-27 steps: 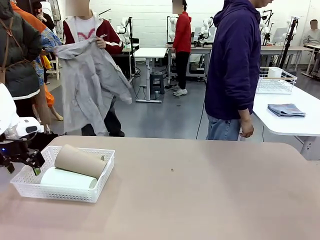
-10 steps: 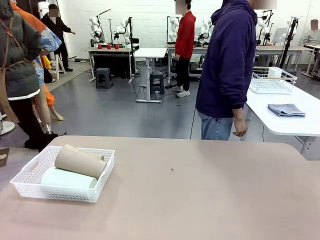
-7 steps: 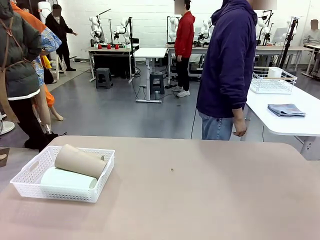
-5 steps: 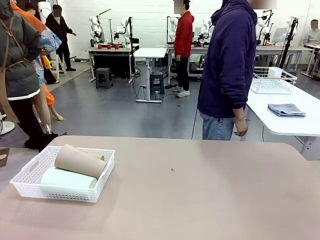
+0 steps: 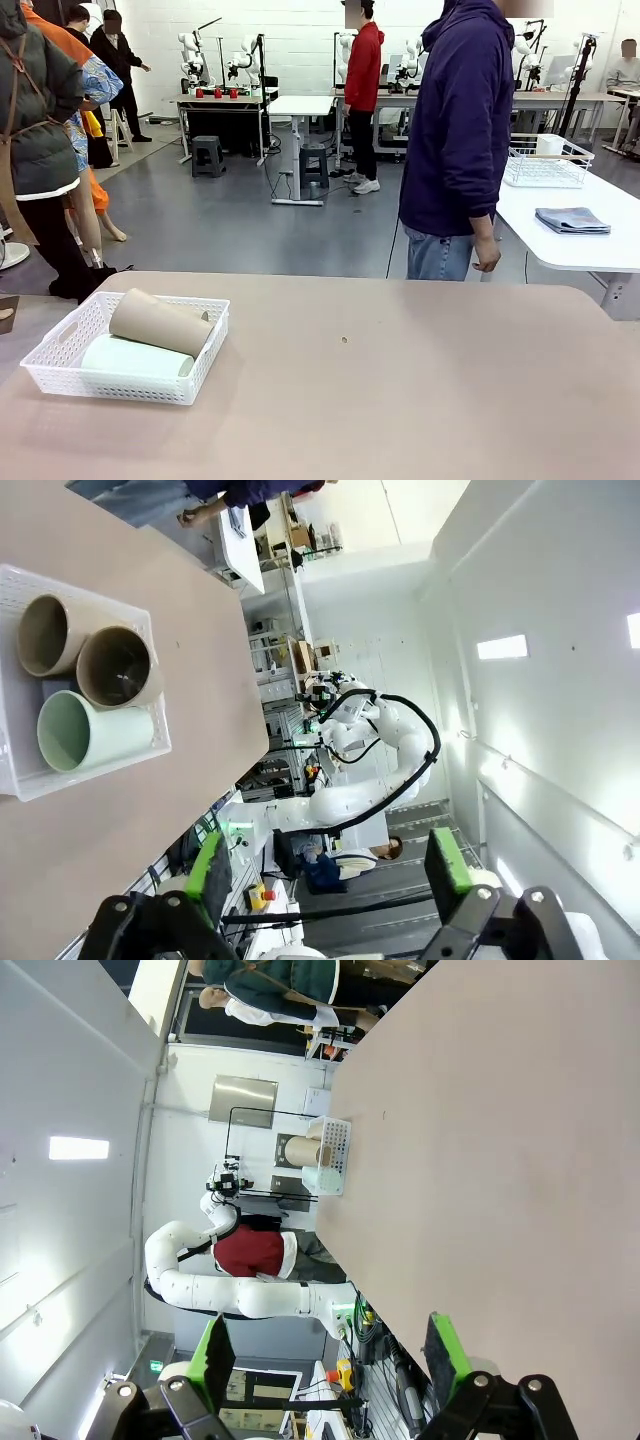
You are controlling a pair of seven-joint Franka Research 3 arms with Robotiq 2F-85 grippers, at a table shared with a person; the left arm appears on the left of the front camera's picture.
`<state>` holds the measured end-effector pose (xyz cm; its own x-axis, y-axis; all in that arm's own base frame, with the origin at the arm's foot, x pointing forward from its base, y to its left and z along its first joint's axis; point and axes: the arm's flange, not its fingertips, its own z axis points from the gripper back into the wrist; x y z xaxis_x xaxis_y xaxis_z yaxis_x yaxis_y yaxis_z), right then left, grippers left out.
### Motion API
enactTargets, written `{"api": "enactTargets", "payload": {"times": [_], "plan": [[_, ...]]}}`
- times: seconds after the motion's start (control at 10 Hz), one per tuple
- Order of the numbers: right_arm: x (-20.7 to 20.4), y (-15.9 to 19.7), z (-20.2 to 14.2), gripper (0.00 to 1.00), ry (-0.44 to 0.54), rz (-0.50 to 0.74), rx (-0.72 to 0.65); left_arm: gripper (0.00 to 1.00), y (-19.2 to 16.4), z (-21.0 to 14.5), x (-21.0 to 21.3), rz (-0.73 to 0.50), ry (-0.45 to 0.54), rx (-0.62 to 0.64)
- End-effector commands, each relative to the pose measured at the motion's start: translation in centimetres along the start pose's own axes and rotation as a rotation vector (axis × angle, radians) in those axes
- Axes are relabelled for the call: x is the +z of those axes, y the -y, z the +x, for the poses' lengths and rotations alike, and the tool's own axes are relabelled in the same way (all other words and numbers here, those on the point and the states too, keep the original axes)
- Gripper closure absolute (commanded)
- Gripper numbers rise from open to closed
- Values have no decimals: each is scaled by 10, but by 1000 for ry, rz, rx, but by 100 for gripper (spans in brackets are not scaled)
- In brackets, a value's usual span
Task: Clean and organize the cups into the basket.
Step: Move the Organizing basket back to the left side of the table.
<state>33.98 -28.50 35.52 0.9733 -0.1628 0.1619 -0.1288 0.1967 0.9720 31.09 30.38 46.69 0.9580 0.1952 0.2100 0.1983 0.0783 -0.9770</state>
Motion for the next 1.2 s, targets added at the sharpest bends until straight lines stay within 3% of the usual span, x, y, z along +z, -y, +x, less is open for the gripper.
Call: {"api": "enactTargets", "payload": {"times": [0.0, 0.2, 0.3, 1.1], "plan": [[-2, -2, -1, 0, 5, -9, 3, 0, 3, 17, 80, -22, 13, -36], [-2, -2, -1, 0, 5, -9, 3, 0, 11, 15, 73, 6, 23, -29], [-2, -2, -1, 0, 5, -9, 3, 0, 2, 0, 6, 6, 20, -8], [-2, -2, -1, 0, 5, -9, 3, 0, 2, 0, 6, 6, 20, -8]]}}
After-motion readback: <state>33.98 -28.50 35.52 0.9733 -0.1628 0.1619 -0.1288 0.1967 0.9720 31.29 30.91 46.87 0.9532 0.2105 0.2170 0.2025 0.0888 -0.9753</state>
